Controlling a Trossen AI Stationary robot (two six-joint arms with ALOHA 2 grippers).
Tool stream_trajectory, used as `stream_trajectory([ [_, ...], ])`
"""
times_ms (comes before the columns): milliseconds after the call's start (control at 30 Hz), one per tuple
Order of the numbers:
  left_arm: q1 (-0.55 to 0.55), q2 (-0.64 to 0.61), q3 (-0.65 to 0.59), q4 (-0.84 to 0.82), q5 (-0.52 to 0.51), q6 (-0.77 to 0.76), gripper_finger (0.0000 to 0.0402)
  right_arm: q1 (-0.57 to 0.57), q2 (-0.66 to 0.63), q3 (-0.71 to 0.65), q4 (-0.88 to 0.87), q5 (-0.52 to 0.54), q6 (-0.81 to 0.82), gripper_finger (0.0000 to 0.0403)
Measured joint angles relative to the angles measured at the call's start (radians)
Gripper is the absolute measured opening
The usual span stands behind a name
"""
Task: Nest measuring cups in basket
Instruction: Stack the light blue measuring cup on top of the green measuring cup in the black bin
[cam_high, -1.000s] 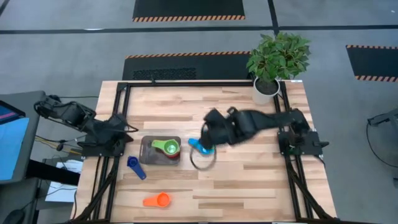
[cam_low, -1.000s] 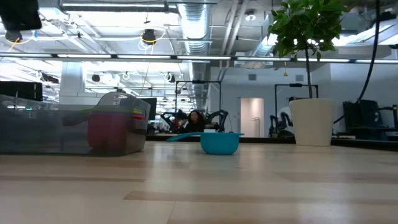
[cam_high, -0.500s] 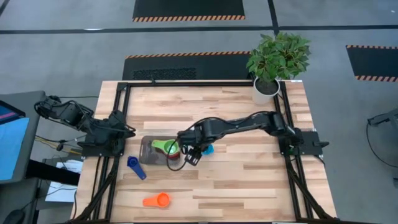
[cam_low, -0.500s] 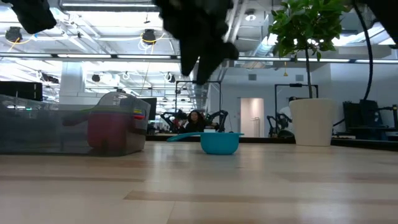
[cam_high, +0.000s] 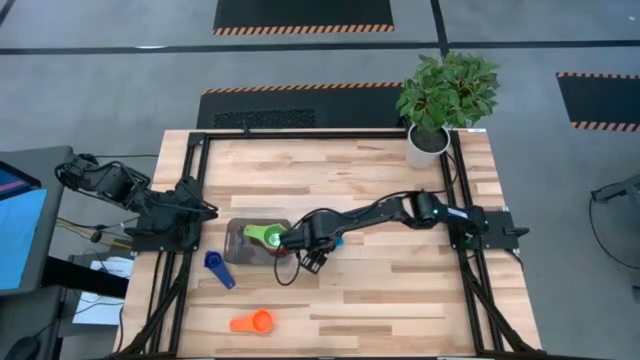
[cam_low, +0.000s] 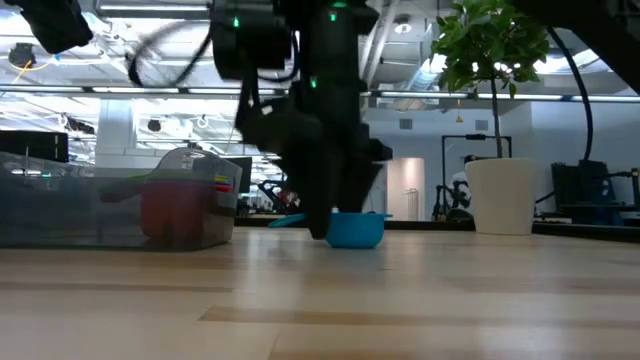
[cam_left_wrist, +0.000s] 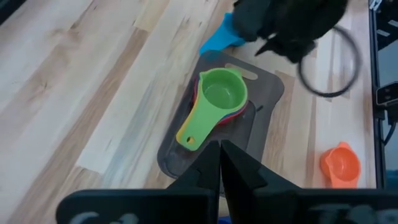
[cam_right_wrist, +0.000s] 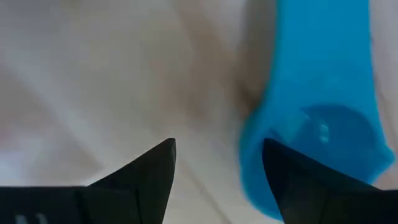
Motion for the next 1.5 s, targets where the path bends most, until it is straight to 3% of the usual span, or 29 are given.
stream_trajectory([
  [233, 0.000, 0.000, 0.000, 0.006, 0.000, -0.001, 0.0000, -0.004, 0.014, 0.000, 0.004, 0.046, 0.038, 0.0260],
  [400, 0.000, 0.000, 0.000, 0.006, 0.000, -0.004, 0.0000, -0.015, 0.029, 0.003, 0.013, 0.049, 0.045, 0.0226],
  [533, 0.000, 0.000, 0.000, 0.006, 0.001, -0.004, 0.0000, -0.023, 0.030, 0.003, 0.016, 0.045, 0.051, 0.0162],
  [733, 0.000, 0.000, 0.000, 0.005, 0.000, -0.004, 0.0000, -0.042, 0.026, 0.000, -0.004, 0.051, 0.041, 0.0020],
  [1067, 0.000, 0.000, 0.002, -0.072, -0.002, 0.066, 0.0000, -0.056, -0.088, 0.185, -0.150, -0.040, 0.005, 0.0010],
  [1200, 0.000, 0.000, 0.002, -0.193, -0.040, 0.031, 0.0000, -0.054, -0.129, 0.277, 0.044, -0.044, -0.016, 0.0010],
  [1333, 0.000, -0.001, 0.002, -0.317, -0.092, -0.047, 0.0000, -0.049, -0.123, 0.270, 0.324, -0.058, -0.074, 0.0010],
  [1433, 0.000, -0.001, 0.002, -0.356, -0.098, -0.079, 0.0000, -0.047, -0.102, 0.272, 0.442, -0.058, -0.085, 0.0010],
  [1500, 0.000, -0.001, 0.002, -0.351, -0.098, -0.062, 0.0000, -0.047, -0.100, 0.270, 0.430, -0.058, -0.084, 0.0010],
])
